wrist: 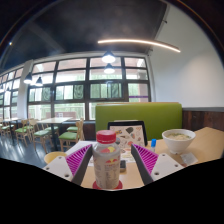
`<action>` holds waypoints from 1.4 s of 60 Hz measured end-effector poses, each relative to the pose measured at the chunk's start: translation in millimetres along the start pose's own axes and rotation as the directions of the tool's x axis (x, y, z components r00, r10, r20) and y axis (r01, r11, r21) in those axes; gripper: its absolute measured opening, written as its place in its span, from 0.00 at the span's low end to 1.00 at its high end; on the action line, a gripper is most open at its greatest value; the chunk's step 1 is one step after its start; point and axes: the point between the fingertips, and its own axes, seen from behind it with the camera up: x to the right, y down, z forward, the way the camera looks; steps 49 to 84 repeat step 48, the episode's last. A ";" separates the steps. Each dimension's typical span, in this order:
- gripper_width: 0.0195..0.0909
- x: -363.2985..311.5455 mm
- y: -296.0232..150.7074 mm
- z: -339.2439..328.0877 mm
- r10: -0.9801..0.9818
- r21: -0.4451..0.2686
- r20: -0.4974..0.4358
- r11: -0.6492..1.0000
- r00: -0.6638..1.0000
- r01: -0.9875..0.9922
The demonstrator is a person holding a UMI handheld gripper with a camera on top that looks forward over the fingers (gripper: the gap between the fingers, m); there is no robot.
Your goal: Pour water
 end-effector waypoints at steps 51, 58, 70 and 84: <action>0.89 -51.8 -60.6 -309.7 -0.035 0.063 0.107 0.998 0.994 0.028; 0.89 -51.8 -60.6 -309.7 -0.035 0.063 0.107 0.998 0.994 0.028; 0.89 -51.8 -60.6 -309.7 -0.035 0.063 0.107 0.998 0.994 0.028; 0.89 -51.8 -60.6 -309.7 -0.035 0.063 0.107 0.998 0.994 0.028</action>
